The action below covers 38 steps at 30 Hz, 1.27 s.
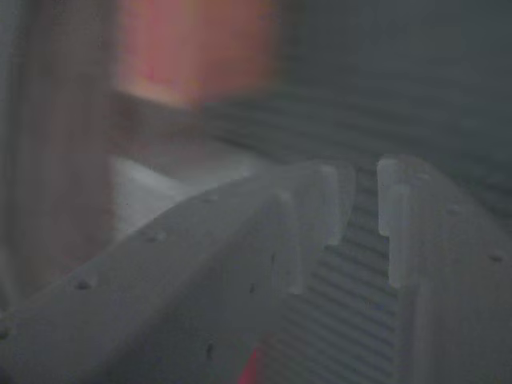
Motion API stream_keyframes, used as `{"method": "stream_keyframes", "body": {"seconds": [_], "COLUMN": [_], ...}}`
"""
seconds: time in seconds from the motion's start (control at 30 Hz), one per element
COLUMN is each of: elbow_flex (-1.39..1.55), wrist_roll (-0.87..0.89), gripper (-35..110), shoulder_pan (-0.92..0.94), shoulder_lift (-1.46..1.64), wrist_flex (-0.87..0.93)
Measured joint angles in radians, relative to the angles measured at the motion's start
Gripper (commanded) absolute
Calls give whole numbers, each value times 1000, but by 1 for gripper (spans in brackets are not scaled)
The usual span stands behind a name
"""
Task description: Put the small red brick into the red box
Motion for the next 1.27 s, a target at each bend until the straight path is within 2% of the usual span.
{"method": "stream_keyframes", "body": {"seconds": [0.17,0.37,0.67,1.27], "elbow_flex": [430,604,611,611], "wrist_roll": [55,133,245,249], "gripper": [0,0,0,0], "shoulder_pan": [-14,-14,-14,-14], "shoulder_lift": [454,824,936,936], "wrist_flex": [118,272,302,301]}}
